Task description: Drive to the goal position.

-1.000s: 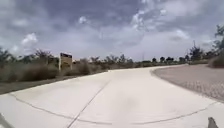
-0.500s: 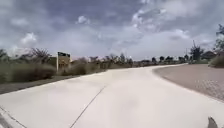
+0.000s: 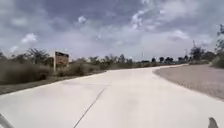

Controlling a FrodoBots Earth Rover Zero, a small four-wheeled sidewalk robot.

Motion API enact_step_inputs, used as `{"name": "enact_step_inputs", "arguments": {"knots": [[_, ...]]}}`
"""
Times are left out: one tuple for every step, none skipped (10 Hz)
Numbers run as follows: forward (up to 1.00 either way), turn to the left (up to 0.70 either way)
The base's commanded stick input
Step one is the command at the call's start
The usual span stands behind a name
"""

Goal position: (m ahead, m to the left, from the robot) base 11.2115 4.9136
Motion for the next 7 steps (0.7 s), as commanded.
{"name": "enact_step_inputs", "arguments": {"knots": [[0.7, 0.0], [0.7, 0.0], [0.7, 0.0], [0.7, 0.0], [0.7, 0.0], [0.7, 0.0], [0.7, 0.0]]}}
